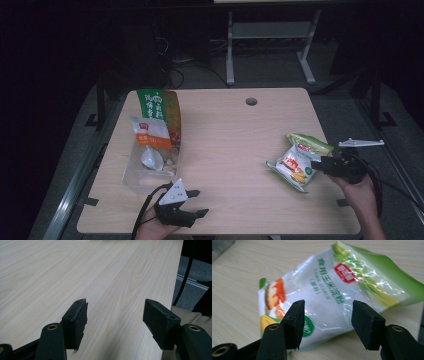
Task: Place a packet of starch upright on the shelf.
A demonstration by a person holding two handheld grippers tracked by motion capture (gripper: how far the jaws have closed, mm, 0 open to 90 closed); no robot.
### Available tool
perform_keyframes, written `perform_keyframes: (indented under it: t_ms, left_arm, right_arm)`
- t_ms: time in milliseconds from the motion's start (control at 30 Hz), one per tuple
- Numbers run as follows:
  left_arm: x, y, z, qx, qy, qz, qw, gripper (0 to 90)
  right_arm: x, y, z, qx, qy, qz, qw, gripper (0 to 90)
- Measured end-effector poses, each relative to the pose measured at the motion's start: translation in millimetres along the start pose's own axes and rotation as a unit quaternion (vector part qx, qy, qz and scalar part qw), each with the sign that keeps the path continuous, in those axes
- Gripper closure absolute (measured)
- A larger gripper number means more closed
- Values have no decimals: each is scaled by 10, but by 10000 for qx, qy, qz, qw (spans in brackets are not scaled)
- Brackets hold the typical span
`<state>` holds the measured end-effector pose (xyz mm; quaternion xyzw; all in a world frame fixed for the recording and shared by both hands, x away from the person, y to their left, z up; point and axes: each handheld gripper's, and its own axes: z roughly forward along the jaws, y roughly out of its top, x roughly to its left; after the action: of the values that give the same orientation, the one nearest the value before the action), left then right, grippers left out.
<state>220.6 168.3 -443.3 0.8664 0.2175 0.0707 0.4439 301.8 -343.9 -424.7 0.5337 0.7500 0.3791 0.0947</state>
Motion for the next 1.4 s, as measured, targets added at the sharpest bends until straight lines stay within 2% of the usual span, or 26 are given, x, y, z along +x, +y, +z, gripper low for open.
perform_keyframes:
  t_ms: [133, 467, 600, 700, 800, 1033, 1167, 1267, 1333, 1400]
  left_arm:
    - [0, 0, -1, -3, 0, -22, 10000, 355]
    - [-8, 0, 18, 20, -16, -2, 10000, 356]
    - [-13, 1, 29, 32, -27, 0, 10000, 355]
    - [-13, 1, 20, 25, -13, 14, 10000, 356]
    - [-4, -1, 13, 18, -12, 2, 10000, 356]
    - [-26, 3, 41, 38, -30, 25, 10000, 356]
    - [-21, 2, 43, 52, -27, 24, 10000, 355]
    - [-19, 3, 48, 46, -32, 24, 10000, 356]
    - [-23, 5, 50, 58, -38, 38, 10000, 355]
    - [-25, 6, 50, 55, -39, 42, 10000, 355]
  right_arm:
    - [-72, -30, 7, 21, -95, 171, 9998, 404]
    - [-189, -72, 97, 85, -143, 492, 9987, 368]
    - [-226, -87, 150, -5, -153, 584, 9982, 339]
    - [-265, -113, 165, -79, -84, 776, 9969, 341]
    - [-281, -128, 163, -39, -15, 923, 9957, 355]
    - [-270, -103, 221, -46, 174, 1035, 9945, 365]
    - [-265, -84, 291, -116, 384, 1223, 9917, 446]
    - [-268, -95, 326, -247, 614, 1357, 9885, 640]
    - [-232, -84, 327, -259, 486, 1229, 9909, 700]
    - [-193, -66, 308, -255, 429, 1065, 9931, 806]
